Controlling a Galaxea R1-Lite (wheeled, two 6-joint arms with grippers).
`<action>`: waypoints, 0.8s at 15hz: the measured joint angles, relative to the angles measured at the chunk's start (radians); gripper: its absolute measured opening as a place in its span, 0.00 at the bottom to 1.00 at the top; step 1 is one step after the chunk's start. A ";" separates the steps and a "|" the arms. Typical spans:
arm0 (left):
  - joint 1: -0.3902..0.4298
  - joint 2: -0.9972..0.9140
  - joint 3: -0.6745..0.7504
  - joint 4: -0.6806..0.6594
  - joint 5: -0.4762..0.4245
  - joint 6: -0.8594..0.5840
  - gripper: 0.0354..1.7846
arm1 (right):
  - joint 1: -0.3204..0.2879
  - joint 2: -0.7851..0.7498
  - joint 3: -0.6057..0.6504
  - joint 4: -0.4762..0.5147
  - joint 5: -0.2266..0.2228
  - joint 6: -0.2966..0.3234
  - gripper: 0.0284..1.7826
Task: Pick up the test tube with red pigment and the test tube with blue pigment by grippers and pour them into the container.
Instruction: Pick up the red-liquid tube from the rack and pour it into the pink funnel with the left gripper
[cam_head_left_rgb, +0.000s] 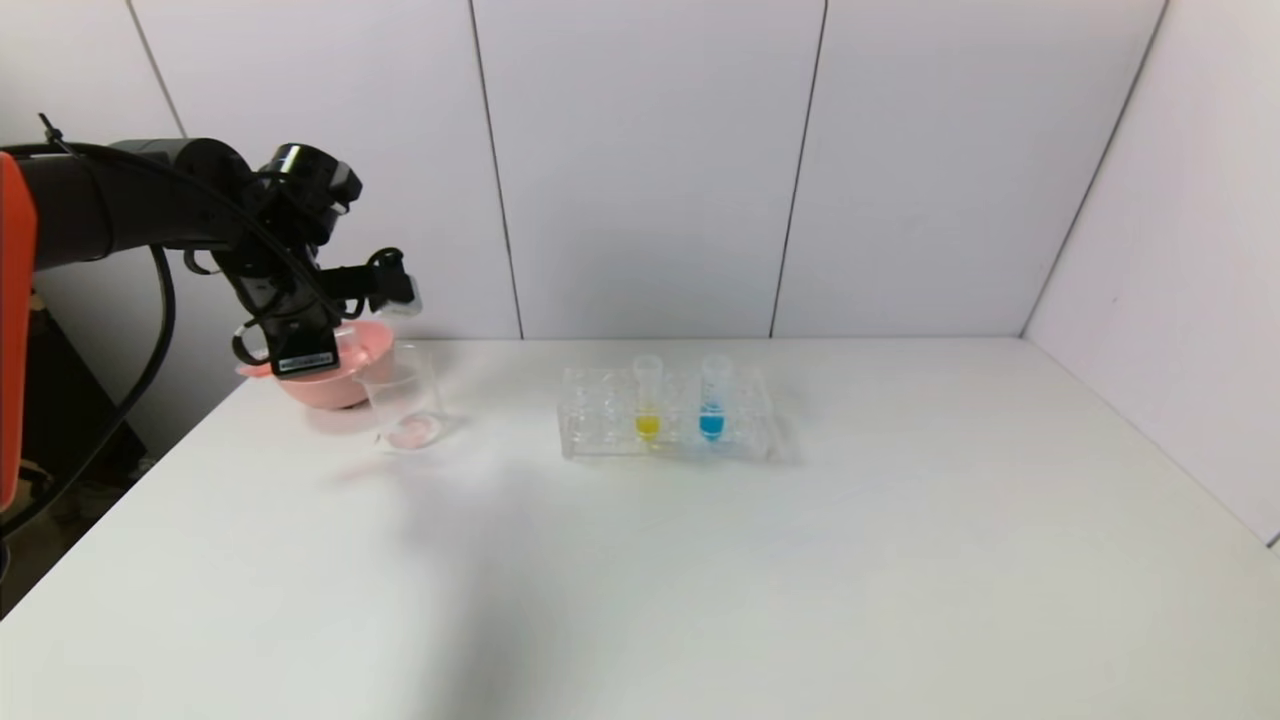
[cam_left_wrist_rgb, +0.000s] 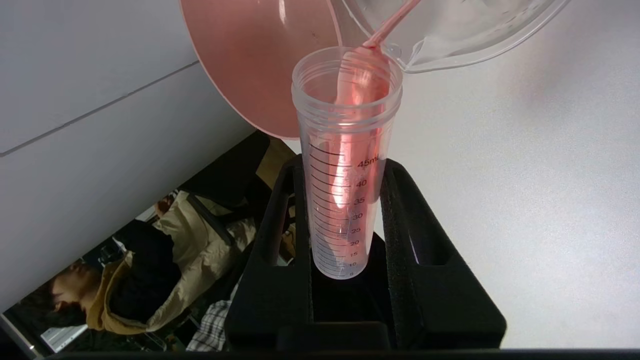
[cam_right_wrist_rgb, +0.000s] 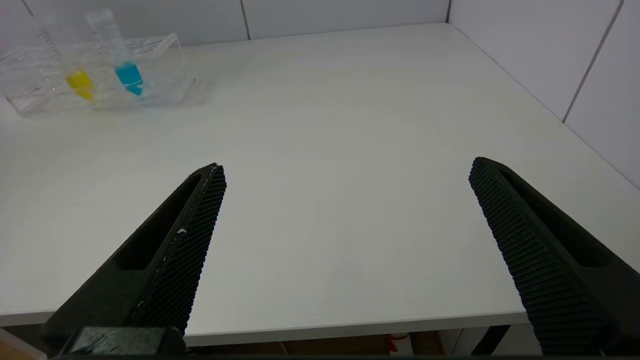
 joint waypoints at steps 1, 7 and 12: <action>-0.008 0.000 0.000 0.002 0.001 0.000 0.23 | 0.000 0.000 0.000 0.000 0.000 0.000 1.00; -0.048 0.001 0.001 0.024 0.083 0.009 0.23 | 0.000 0.000 0.000 0.000 0.000 0.000 1.00; -0.064 0.007 0.001 0.037 0.154 0.016 0.23 | 0.000 0.000 0.000 0.000 0.000 0.000 1.00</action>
